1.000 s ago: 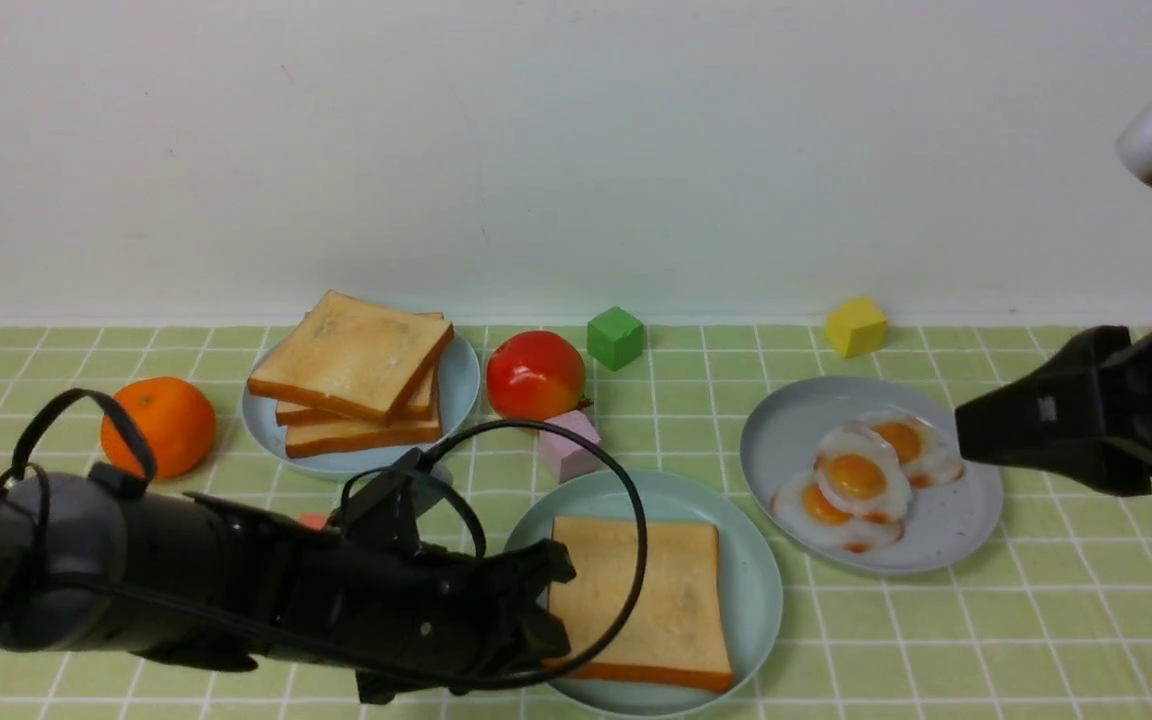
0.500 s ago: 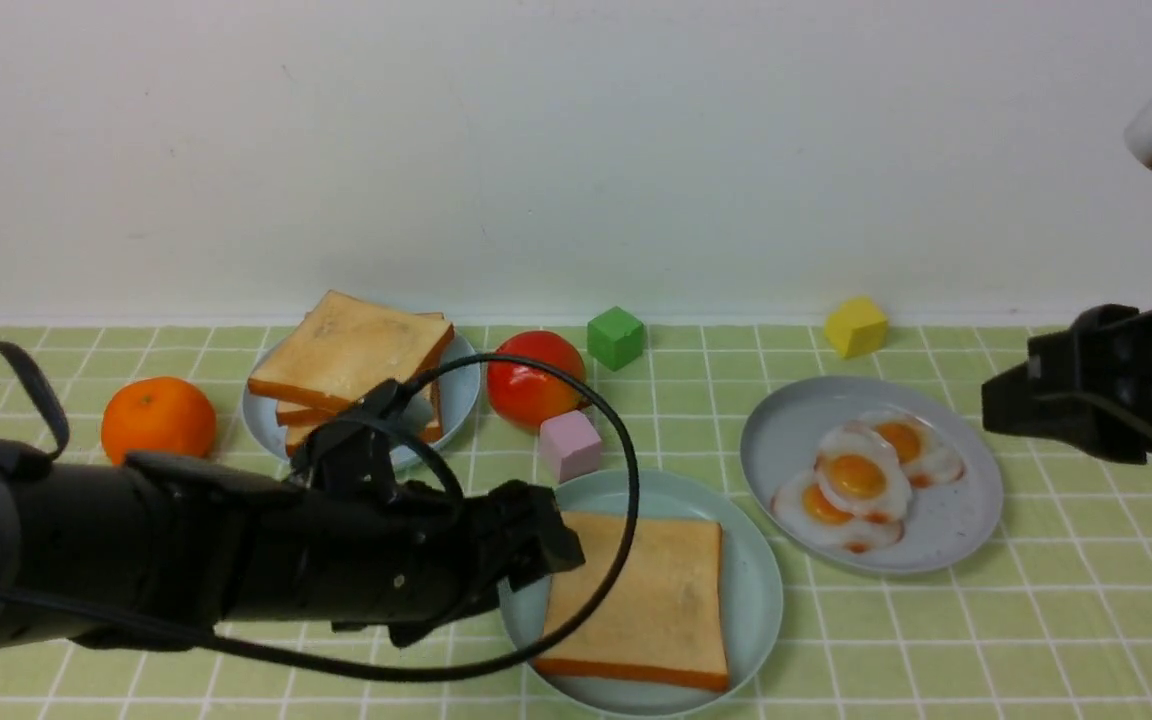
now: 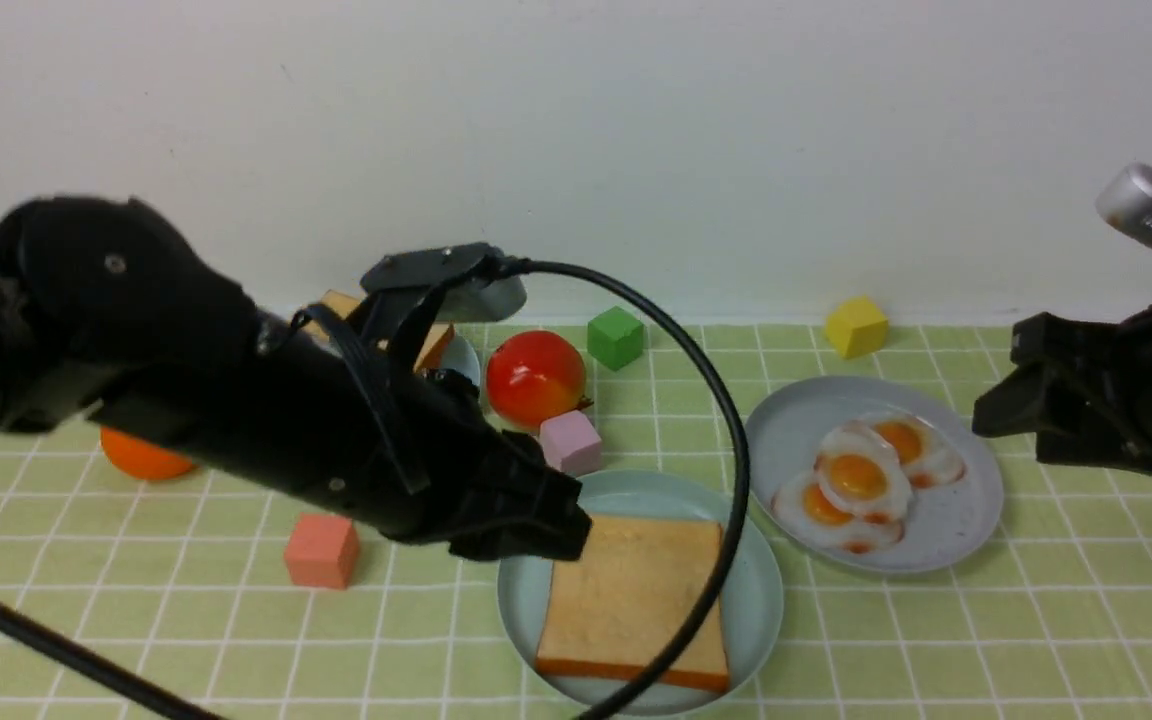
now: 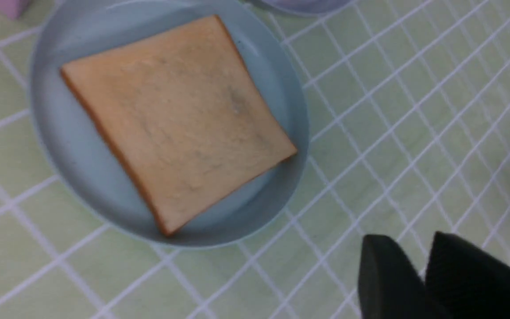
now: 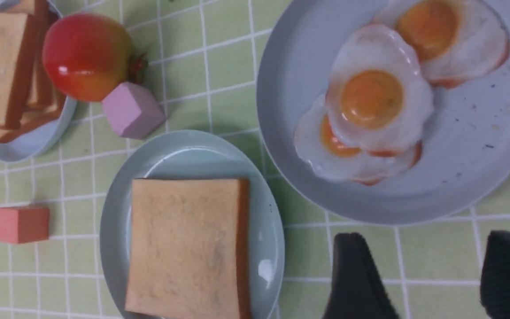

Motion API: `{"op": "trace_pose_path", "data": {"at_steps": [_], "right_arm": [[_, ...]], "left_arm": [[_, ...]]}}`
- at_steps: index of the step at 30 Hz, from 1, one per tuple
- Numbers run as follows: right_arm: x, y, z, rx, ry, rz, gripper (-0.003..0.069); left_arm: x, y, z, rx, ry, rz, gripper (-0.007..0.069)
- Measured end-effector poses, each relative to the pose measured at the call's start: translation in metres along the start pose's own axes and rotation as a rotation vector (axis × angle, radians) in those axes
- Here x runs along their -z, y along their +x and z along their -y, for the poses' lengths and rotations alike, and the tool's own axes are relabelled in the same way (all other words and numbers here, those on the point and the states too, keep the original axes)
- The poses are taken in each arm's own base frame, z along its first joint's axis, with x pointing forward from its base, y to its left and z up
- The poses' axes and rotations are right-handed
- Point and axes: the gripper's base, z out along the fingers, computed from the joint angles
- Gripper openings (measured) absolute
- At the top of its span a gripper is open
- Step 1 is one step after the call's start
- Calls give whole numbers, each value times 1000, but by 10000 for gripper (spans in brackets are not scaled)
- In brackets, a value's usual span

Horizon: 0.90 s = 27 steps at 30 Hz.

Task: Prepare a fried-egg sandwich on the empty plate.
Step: Use the right arm to grab a fried egg

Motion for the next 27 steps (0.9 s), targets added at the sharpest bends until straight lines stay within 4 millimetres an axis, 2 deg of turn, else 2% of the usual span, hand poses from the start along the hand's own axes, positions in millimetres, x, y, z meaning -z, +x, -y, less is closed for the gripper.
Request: {"op": "trace_pose_path", "data": {"at_steps": [1, 2, 3, 4, 5, 6, 9, 12, 16, 21, 23, 27], "right_arm": [[-8, -2, 5, -16, -26, -7, 401], [-8, -3, 5, -16, -33, -3, 401], [-15, -5, 9, -32, -59, -7, 402], [-29, -9, 18, -59, -90, -9, 402], [-30, -9, 19, -71, -93, -9, 402], [-41, -12, 27, -105, -111, -2, 402], [-56, -16, 37, -133, -107, 9, 402], [-76, -27, 47, -121, -97, -4, 402], [-88, -52, 41, 48, -90, -28, 402], [-99, -66, 30, 204, -47, -135, 402], [-108, -64, 30, 176, 4, -217, 398], [-120, -56, 40, -55, 103, -305, 373]], "left_arm": [[7, -8, 1, -16, -38, 1, 36], [10, -11, 1, -31, -52, 3, 18], [15, -17, 2, -38, -78, 13, -9], [25, -28, 5, -49, -110, 46, -13], [27, -30, 6, -50, -110, 56, -13], [31, -37, 14, -73, -106, 81, -13], [30, -38, 30, -108, -70, 86, -13], [20, -33, 47, -146, -26, 57, -13], [10, -32, 47, -141, -23, 25, -13], [5, -31, 45, -130, -30, 8, -13], [4, -31, 44, -128, -30, 7, -13], [4, -32, 44, -128, -30, 9, -13]]}}
